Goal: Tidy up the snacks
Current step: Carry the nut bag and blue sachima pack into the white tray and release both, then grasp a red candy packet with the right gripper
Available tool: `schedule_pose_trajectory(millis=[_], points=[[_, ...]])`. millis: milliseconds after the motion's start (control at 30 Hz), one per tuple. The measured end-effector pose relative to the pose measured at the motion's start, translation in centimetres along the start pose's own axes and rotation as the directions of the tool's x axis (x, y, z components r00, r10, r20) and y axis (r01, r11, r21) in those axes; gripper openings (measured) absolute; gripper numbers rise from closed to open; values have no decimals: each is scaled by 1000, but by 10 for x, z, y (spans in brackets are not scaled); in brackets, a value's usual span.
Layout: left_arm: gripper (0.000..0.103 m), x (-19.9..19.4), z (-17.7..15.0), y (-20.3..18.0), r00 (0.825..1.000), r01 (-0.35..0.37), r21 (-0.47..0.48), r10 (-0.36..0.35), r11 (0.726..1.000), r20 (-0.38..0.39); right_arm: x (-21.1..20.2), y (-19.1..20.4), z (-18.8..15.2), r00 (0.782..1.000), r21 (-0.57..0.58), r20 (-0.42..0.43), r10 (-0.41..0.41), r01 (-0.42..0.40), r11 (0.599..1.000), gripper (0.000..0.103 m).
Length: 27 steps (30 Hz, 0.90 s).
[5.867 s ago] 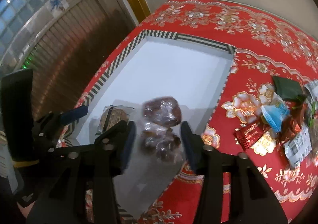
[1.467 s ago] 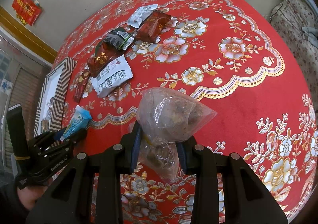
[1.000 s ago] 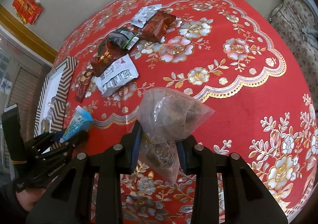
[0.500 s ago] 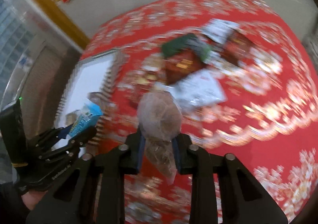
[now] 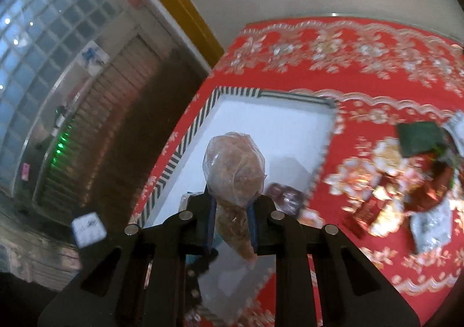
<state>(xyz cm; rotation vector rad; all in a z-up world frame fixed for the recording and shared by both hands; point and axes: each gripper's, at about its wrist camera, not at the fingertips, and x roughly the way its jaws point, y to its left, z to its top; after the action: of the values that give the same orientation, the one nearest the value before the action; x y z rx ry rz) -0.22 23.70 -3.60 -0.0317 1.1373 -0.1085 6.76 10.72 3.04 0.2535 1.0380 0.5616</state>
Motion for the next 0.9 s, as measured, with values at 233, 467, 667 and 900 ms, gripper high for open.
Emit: schedule_pose_trajectory(millis=[233,467,667,900], points=[[40,12,5,1,1000,5,-3,-5,1000,-13,58,11,10,991,-65,-92,-101,96,993,20],[65,12,5,-4,998,-61,-5,61,998,-17,30,-17,6,995,15,12,-100,99,995,66],[97,-1,10,-17,982,-179,-10,179,984,56,-8,-63,-26,995,137,28,-96,92,986,66],[96,-19,24,-28,960,-229,-112,243,967,136,-66,-137,-76,962,223,98,-256,230,947,66]])
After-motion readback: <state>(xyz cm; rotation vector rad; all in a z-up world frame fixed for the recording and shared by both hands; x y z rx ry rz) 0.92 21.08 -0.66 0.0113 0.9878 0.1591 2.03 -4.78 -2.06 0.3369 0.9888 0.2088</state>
